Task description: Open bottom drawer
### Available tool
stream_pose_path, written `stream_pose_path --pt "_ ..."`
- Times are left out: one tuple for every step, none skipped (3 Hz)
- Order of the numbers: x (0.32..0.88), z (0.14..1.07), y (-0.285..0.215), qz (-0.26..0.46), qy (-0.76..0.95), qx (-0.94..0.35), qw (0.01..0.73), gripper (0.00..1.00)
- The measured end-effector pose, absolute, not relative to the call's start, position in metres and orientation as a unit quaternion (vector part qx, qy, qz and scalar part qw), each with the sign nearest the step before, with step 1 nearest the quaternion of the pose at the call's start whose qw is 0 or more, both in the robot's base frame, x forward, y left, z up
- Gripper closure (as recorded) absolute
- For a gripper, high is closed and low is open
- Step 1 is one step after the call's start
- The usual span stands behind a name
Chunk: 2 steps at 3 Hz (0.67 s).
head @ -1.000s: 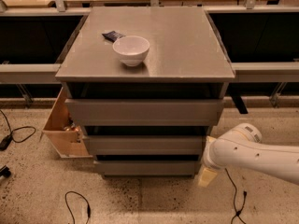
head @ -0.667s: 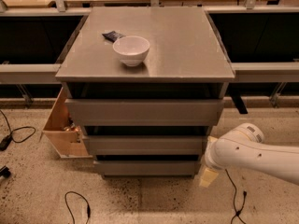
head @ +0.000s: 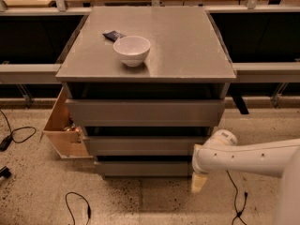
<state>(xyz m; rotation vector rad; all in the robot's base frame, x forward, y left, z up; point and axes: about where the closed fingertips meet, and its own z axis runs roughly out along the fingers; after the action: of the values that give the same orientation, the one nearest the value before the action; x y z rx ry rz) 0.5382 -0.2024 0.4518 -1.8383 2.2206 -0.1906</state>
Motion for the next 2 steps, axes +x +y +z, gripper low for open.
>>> stream_pose_path --pt "0.553 0.39 -0.191 -0.066 0.74 -0.659 0.117 0.0" --pt "0.575 0.328 -0.184 -0.064 0.73 -0.671 0.114 0.0"
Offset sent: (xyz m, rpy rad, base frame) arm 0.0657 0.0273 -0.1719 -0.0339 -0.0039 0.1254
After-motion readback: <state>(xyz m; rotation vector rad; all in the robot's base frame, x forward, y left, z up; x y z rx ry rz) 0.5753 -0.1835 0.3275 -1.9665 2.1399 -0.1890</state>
